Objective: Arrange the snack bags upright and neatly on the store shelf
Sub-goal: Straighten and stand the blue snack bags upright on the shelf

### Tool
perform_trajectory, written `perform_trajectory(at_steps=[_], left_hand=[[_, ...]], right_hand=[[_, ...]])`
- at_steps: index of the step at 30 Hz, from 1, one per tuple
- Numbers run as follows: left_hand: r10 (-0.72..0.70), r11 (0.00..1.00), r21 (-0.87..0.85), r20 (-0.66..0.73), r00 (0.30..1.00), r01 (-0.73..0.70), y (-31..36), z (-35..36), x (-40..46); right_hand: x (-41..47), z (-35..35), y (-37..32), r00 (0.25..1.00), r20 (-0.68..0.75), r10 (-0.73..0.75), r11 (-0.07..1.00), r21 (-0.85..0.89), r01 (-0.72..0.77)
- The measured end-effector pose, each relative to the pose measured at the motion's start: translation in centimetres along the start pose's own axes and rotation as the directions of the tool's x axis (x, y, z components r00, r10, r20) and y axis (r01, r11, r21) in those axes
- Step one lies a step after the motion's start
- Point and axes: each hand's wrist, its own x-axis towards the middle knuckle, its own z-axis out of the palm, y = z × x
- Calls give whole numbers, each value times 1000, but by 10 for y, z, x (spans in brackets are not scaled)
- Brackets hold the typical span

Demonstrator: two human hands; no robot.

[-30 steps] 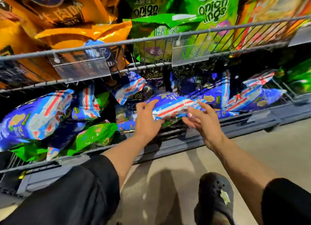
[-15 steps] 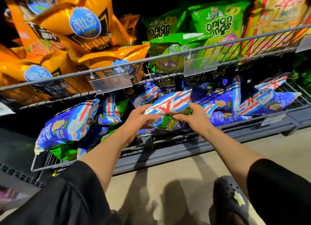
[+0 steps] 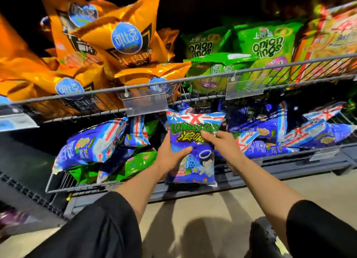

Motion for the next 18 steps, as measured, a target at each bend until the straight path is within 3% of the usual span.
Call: perform_trajectory(at_steps=[2,4,8,14,16,18], left_hand=[[-31,999,17,-26,999,31,-3,0,5],[-47,999,-8,-48,998,46,-7,6,9],[-77,994,-83,-87,993,70,-13,17,20],[-39,997,-71,-40,998,36,-26,32,42],[-38,998,-55,-121,992,31,-27,37,48],[-33,999,-12,-203,979,32,-26,37,51]], right_hand=[[1,-5,8,988,144,53,997,46,-60],[4,-6,17,986,166,17,999,-37,-11],[14,-1,25,990,53,-133,986,-96,138],[32,-8,35,991,-28,-135,975,-180,127],[35,-13,41,984,-112,-136,951,-294,98],[37,-20,48,933,-287,-216,872,-487,52]])
